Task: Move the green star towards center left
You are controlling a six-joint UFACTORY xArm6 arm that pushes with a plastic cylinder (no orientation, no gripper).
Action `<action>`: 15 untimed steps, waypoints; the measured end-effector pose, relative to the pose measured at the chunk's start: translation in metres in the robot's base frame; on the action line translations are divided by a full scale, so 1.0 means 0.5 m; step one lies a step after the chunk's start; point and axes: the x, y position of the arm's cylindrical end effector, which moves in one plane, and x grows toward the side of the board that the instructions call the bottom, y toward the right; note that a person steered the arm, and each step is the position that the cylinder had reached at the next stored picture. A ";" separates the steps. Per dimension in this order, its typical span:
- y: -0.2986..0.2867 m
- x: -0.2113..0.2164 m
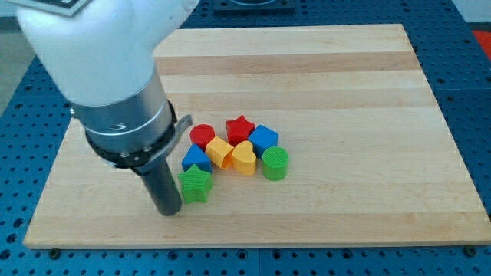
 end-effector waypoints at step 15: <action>-0.113 -0.039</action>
